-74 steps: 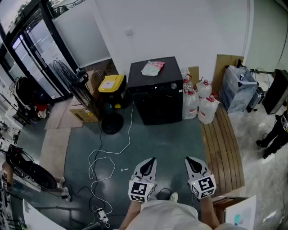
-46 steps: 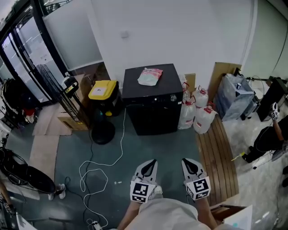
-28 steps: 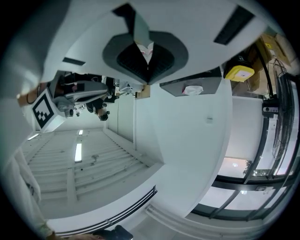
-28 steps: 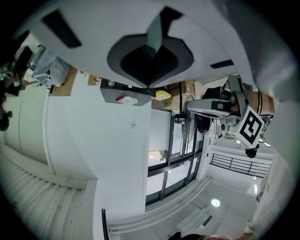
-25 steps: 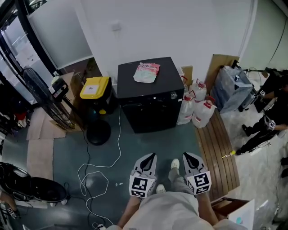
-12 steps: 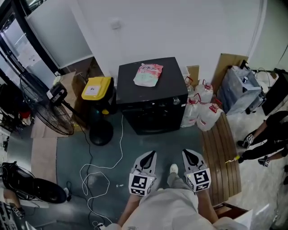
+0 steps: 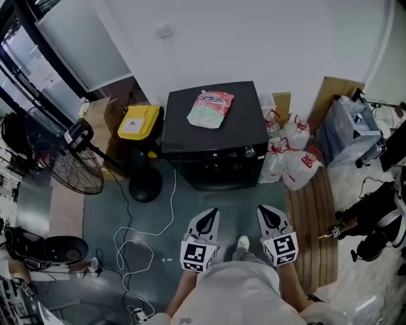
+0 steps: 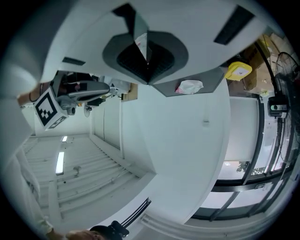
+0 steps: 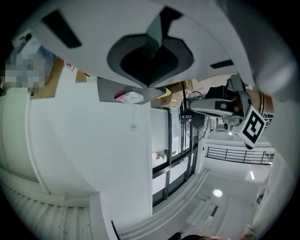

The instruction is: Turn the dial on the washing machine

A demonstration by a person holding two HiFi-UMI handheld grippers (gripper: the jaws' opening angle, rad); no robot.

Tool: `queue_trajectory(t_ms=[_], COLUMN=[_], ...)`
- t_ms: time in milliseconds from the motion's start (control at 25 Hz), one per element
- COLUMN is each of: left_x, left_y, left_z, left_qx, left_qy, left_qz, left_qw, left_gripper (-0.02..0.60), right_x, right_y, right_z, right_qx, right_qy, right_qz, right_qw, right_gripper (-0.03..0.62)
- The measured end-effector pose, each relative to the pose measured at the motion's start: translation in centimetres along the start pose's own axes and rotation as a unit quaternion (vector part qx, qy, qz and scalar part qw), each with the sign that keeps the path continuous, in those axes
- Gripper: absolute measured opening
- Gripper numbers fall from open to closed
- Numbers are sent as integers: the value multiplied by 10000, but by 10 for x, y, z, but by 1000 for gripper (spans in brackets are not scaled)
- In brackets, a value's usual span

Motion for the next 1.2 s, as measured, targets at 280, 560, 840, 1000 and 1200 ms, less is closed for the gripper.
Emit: queue_trajectory(t_ms=[280, 560, 840, 1000, 1200], left_x=[4, 10, 25, 33, 51], left_y=[34, 53, 79, 103, 138], left_z=[-6, -12, -22, -28, -50], left_qx=[-260, -337, -182, 29, 177], left_qy=[53, 44, 0, -71, -81], left_qz=[-90, -163, -239, -275, -346], left_qw=[9996, 9993, 9995, 9996, 9992], left_gripper=[14, 12, 12, 12, 12], right_x=[7, 15, 26, 31, 45], right_y=[30, 48, 70, 86, 115], right_z=[32, 46, 57, 70, 92], right_qx=[-263, -308, -222, -72, 192], right_qy=[64, 154, 142, 43, -1], right_qz=[-62, -111, -195, -262, -422], right_qw=[9996, 9993, 9995, 9996, 9989], right_gripper=[8, 6, 8, 8, 8])
Point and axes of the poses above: the fingertips, and each gripper's own axes: y forward along the fingers, z to its right, x out of its underside, the point moved 2 cm from there along -y, backward along the fingers, and after that the axes turned 12 degrees about z, right-handed, at the moved point
